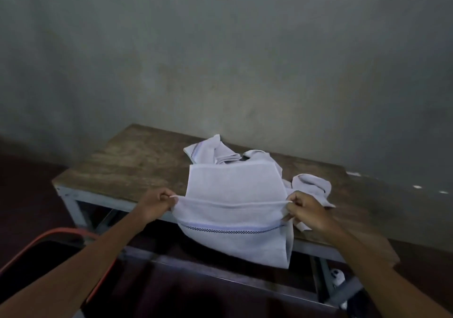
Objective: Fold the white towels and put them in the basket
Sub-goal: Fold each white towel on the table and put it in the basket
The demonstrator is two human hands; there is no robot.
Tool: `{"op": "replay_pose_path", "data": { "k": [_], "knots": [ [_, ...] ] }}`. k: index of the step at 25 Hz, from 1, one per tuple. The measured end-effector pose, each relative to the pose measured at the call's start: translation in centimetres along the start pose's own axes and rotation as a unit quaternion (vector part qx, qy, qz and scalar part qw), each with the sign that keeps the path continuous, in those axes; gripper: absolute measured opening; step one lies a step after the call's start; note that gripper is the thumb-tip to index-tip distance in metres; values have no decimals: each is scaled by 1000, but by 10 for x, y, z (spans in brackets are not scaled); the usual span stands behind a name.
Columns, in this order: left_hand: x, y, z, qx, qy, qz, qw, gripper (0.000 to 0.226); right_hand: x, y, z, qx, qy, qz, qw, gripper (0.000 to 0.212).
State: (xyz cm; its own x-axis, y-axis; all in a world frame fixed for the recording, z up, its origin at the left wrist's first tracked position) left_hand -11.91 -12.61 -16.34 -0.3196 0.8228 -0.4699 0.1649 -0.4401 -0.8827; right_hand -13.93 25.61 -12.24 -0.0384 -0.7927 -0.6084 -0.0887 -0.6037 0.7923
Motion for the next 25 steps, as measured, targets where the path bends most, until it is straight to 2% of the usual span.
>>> {"op": "replay_pose_path", "data": {
  "k": [4, 8, 11, 15, 18, 20, 22, 25],
  "knots": [
    [11, -22, 46, 62, -41, 4, 997, 6, -12, 24, 55, -40, -70, -18, 997, 8],
    [29, -41, 108, 55, -69, -39, 995, 3, -20, 39, 133, -50, -121, -85, 988, 15],
    [49, -31, 144, 48, -43, 2, 998, 4, -9, 35, 178, -41, -91, -138, 985, 24],
    [70, -2, 164, 57, -14, 96, 994, 7, 15, 24, 205, -50, -36, -210, 976, 28],
    [75, 0, 167, 73, -11, 85, 994, 6, 23, 17, 216, -59, -21, -175, 983, 27],
    [80, -2, 168, 77, 5, 47, 996, 7, 28, 16, 217, -78, 5, -222, 972, 32],
    [82, -2, 169, 73, 15, 18, 997, 14, 31, 15, 214, -93, 24, -273, 957, 26],
    [77, -6, 169, 117, 32, 78, 990, 8, 26, 18, 210, -101, 22, -283, 953, 10]
  ]
}}
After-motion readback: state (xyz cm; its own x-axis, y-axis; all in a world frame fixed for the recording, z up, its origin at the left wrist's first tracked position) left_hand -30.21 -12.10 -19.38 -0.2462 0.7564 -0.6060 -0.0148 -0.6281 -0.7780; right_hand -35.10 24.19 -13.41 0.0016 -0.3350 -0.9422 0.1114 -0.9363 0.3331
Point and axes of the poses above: each hand's wrist, its own z-axis towards the middle knuckle, its own x-axis out of the palm, y = z × x, the point moved 8 cm from there along z, towards the middle knuckle, and after that the axes turned 9 degrees about -y, right-handed, at the moved point
